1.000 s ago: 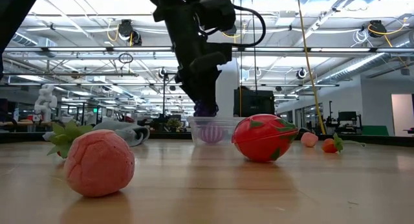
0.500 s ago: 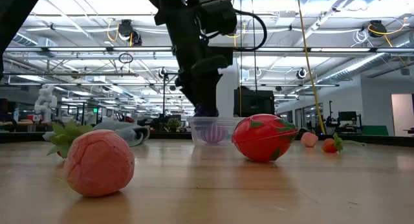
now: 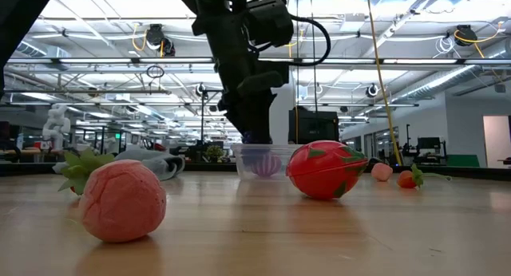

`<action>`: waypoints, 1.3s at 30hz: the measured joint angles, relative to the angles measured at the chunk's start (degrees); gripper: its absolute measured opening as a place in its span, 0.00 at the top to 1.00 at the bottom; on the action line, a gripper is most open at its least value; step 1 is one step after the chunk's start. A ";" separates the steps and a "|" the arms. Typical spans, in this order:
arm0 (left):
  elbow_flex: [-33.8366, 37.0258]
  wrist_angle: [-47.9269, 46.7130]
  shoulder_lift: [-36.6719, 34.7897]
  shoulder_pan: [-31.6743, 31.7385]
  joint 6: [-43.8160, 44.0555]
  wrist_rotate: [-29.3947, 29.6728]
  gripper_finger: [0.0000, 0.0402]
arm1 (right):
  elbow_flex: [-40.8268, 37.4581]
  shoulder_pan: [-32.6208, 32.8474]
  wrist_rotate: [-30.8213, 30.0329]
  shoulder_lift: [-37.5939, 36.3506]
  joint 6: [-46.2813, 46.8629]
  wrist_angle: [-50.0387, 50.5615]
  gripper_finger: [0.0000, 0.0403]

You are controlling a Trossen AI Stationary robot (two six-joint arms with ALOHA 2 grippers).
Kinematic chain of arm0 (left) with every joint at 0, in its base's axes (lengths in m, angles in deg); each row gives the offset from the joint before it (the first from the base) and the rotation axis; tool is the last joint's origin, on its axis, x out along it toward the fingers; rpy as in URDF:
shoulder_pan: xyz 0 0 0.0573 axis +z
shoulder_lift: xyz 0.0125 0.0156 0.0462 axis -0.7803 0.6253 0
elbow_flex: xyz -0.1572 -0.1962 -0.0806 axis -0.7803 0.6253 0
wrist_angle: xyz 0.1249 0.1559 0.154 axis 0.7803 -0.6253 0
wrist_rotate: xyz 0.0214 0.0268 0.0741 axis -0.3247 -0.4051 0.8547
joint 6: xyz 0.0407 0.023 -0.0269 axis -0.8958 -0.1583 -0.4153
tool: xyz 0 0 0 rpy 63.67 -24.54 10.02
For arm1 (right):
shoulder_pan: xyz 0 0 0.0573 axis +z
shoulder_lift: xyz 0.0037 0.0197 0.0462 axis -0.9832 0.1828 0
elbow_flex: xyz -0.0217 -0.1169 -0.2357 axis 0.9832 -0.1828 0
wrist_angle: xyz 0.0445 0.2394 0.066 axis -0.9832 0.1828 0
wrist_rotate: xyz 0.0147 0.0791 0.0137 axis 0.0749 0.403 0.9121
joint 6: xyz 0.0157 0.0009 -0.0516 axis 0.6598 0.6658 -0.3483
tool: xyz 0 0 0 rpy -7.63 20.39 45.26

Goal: Pick and placing Produce into tupperware
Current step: Put the purple grapes into the transparent bin, then put the middle left red strawberry into the transparent bin

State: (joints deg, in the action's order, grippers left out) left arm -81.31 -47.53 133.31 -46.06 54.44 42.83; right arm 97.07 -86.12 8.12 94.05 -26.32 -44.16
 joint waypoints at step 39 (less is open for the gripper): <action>0.02 0.72 -6.40 0.00 -3.17 6.14 0.14 | 0.00 -0.01 0.00 0.01 -0.28 0.01 0.23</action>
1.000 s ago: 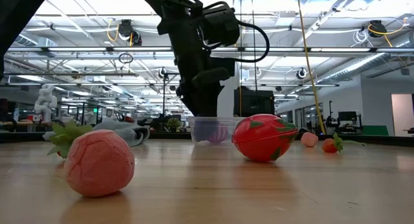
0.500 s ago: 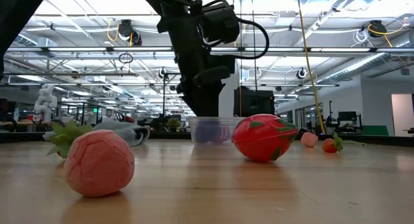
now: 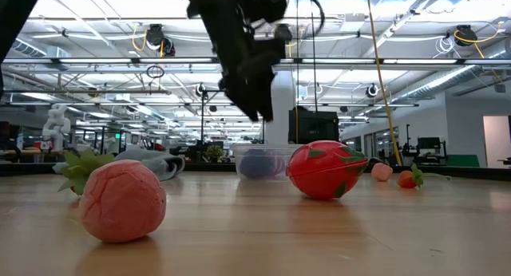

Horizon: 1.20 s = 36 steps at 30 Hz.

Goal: Pick and placing Produce into tupperware
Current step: Put the middle left red strawberry into the transparent bin

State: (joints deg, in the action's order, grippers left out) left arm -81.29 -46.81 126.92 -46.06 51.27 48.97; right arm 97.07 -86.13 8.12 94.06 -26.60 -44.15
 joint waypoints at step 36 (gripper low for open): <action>21.45 -11.28 -17.87 -26.19 45.31 -0.17 0.14 | 0.00 10.58 1.38 1.88 3.23 11.86 0.23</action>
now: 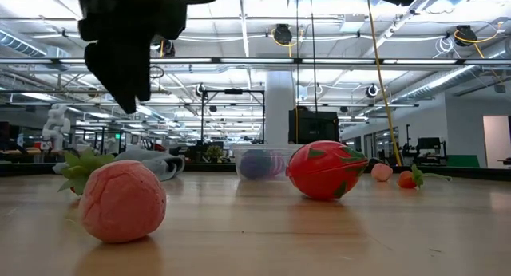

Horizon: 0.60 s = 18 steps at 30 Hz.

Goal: Pick and placing Produce into tupperware
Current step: Put the middle left red strawberry into the transparent bin

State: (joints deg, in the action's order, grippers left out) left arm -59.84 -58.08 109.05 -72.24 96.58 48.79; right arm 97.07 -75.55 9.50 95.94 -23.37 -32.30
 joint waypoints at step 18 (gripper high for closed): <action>5.08 4.12 -0.04 -7.80 -40.12 4.76 0.14 | 0.00 0.00 -0.09 0.00 0.08 -3.85 0.23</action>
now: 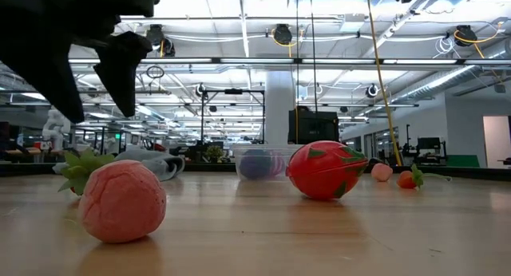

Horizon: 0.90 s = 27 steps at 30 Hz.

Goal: Pick and placing Produce into tupperware
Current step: Put the middle left red strawberry into the transparent bin

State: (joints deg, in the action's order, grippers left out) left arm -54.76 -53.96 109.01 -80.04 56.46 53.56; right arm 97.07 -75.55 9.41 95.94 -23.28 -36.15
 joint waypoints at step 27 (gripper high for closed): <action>7.40 14.18 3.94 0.13 -18.65 -5.57 0.14 | 0.00 0.00 0.00 0.04 1.14 -1.77 0.23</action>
State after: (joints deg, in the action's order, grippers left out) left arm -47.36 -39.78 112.95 -79.91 37.81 47.98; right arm 97.07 -75.55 9.41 95.98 -22.14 -37.91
